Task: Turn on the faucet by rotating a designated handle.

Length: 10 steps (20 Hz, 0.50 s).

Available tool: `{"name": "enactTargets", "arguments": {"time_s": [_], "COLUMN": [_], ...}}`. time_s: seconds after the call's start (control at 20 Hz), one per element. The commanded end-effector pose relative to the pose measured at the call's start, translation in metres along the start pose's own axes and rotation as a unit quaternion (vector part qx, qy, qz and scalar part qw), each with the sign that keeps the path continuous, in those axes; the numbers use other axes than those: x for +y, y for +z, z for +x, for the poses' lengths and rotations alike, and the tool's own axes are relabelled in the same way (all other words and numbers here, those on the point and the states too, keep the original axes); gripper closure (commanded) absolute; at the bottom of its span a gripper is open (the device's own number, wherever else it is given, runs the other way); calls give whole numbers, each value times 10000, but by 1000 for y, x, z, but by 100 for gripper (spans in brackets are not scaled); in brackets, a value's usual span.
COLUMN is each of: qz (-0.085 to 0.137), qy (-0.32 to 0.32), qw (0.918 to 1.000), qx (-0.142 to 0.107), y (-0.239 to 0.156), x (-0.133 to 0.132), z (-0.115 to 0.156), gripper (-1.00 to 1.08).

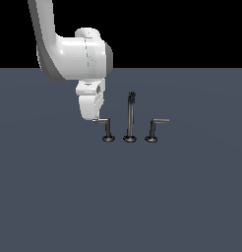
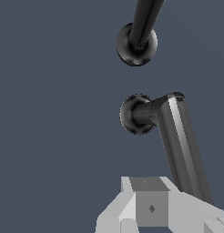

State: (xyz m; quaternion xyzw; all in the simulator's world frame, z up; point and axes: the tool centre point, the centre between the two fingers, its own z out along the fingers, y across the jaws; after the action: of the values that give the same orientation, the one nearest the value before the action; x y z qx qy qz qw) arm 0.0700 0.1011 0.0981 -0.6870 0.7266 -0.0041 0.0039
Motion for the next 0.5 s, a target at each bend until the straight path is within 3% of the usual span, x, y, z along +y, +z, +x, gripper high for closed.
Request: {"name": "enactTargets", "arguments": {"time_s": [0.0, 0.45], "qz": [-8, -34], "qy": [-3, -27], "qw": [10000, 10000], "qx": [0, 0], "y": [0, 0], "x": [3, 31], "z": [0, 4], "gripper": [108, 108]}}
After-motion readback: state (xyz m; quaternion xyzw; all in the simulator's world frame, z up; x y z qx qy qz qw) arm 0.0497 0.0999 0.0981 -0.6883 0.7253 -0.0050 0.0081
